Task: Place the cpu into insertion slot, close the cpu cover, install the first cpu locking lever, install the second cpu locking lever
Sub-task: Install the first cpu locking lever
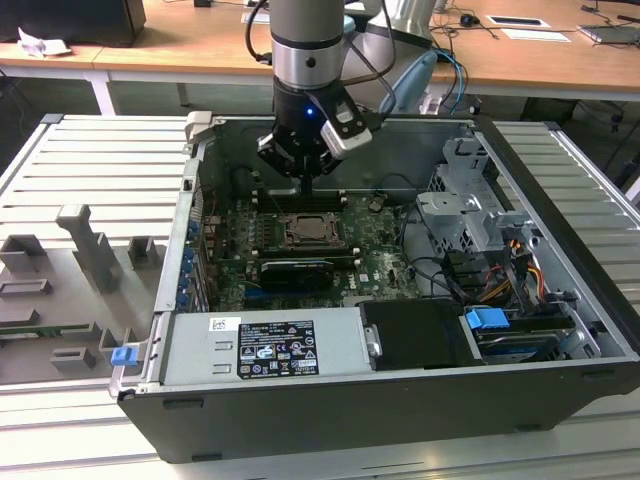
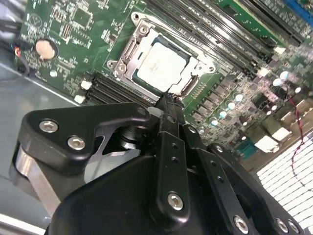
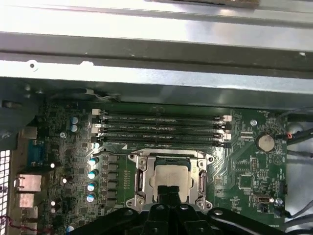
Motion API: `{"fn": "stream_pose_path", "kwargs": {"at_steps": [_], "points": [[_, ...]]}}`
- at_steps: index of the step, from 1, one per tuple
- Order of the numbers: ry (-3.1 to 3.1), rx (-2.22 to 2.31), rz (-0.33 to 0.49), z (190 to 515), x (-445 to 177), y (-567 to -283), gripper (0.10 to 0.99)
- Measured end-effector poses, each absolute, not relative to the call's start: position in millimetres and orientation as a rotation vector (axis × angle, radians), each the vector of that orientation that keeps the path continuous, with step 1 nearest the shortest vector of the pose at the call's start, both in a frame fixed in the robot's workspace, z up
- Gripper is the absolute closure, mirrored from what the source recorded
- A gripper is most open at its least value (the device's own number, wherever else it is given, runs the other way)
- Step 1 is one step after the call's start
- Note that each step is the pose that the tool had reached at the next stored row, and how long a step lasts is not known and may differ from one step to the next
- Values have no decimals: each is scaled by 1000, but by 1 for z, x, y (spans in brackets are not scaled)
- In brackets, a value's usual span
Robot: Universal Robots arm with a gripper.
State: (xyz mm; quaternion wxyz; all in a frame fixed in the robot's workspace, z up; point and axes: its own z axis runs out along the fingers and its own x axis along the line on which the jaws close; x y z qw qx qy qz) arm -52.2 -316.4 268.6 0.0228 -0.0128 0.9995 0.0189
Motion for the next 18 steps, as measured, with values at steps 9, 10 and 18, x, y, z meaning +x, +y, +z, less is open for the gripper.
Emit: {"fn": "stream_pose_path", "kwargs": {"at_steps": [9, 10, 18], "points": [[3125, 48, 59, 268, -58, -316, 980], [3124, 48, 59, 267, -67, -316, 980], [3142, 25, 86, 266, -84, -316, 980]]}}
